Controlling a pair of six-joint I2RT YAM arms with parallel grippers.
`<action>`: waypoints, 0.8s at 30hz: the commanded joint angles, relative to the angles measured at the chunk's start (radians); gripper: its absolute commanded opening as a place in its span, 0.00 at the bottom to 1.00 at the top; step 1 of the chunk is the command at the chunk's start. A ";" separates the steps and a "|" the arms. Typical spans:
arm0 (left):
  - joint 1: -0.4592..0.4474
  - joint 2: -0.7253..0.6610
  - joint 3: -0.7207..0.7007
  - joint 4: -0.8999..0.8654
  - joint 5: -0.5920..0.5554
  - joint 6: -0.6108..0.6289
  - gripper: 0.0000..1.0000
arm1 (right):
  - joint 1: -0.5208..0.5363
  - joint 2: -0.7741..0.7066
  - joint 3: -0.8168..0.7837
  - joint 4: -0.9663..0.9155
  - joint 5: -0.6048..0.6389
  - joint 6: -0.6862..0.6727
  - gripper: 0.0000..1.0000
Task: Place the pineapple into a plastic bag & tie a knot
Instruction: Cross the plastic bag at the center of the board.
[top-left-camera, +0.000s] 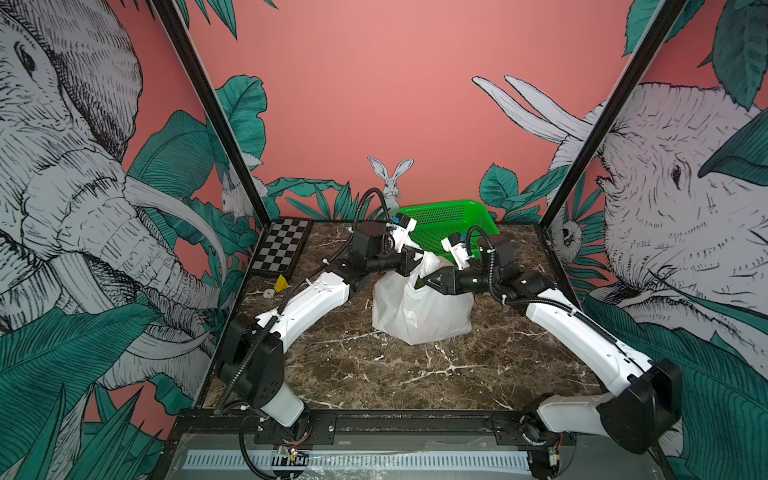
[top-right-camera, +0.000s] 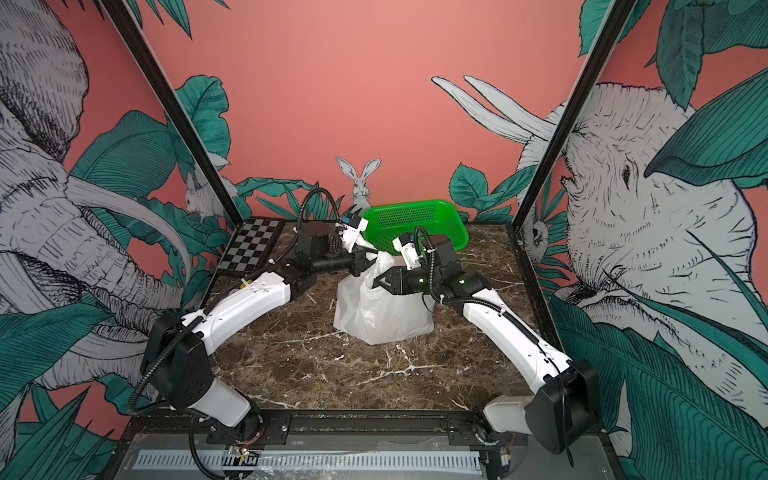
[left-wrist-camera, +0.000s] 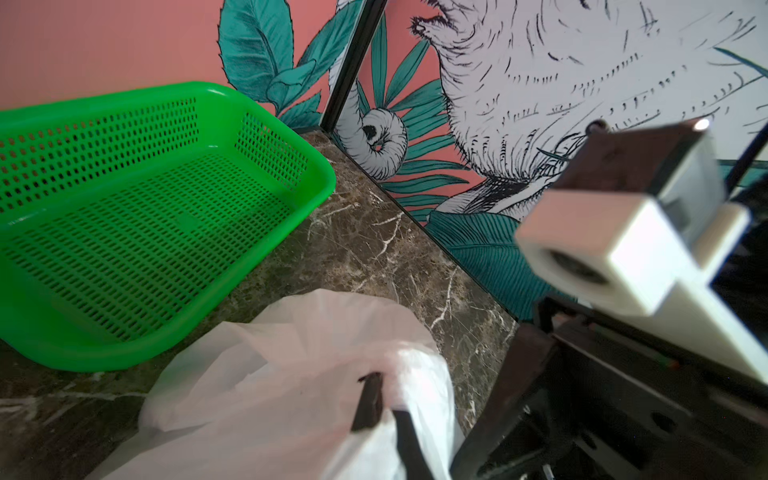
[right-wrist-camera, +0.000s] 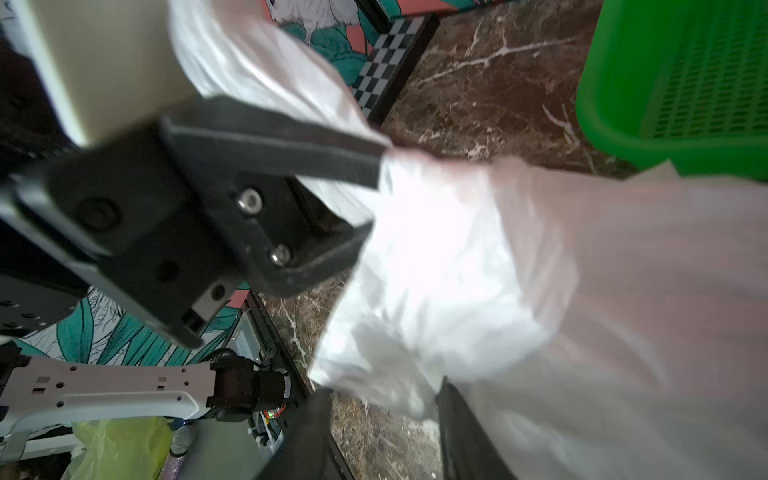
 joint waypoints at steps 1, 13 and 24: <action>0.003 -0.072 -0.016 0.069 -0.029 0.052 0.00 | -0.021 -0.073 0.004 -0.064 0.001 -0.008 0.56; 0.003 -0.075 -0.028 0.075 0.023 0.122 0.00 | -0.284 -0.170 0.059 0.107 -0.041 0.170 0.57; 0.003 -0.074 -0.030 0.080 0.031 0.125 0.00 | -0.167 0.043 0.239 0.110 -0.105 0.167 0.64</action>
